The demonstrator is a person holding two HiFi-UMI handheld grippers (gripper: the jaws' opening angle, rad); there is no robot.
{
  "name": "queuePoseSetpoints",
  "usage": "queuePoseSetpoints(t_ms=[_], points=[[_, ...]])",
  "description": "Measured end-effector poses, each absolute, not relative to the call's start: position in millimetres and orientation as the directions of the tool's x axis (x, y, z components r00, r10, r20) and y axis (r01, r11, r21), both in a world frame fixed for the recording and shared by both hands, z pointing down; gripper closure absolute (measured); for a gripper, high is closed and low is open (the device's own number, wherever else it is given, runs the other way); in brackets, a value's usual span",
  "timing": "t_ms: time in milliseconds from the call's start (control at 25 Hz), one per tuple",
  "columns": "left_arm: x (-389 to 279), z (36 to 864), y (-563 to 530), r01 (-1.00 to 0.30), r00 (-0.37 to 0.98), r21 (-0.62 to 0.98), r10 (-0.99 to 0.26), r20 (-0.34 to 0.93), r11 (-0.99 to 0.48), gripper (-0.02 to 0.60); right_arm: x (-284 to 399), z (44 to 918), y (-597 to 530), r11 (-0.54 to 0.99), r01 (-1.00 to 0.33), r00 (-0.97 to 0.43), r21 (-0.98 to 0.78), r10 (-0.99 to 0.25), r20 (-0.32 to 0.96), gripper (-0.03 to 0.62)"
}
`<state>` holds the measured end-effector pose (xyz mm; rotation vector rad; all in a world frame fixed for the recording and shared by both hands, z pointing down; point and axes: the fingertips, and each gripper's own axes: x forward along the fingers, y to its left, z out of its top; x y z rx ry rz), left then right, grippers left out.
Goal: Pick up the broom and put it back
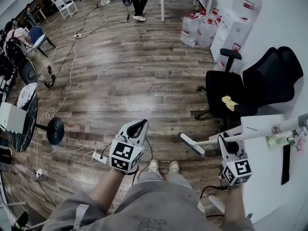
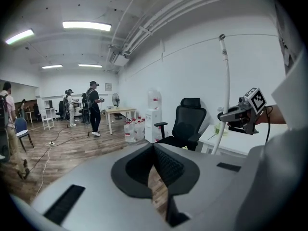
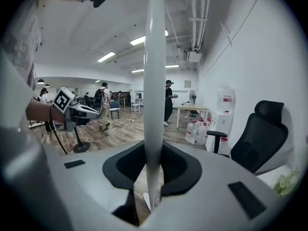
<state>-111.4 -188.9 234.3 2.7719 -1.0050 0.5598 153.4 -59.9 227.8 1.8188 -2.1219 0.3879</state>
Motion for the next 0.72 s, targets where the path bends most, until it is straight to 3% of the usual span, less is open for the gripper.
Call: queuePoseSetpoints(t_ms=[440,720], points=[[-129,327,-188,-0.734,0.598,0.016,-0.636,0.487,-0.679,0.565,154,367,-60,0.364,-0.931,-0.298,-0.021,-0.725,0.621,0.494],[-145,427,-171,-0.753,0.530,0.042,-0.567,0.631,-0.657,0.565,157,481,-25,0.454,-0.887,-0.344,-0.082,-0.532,0.774,0.496]])
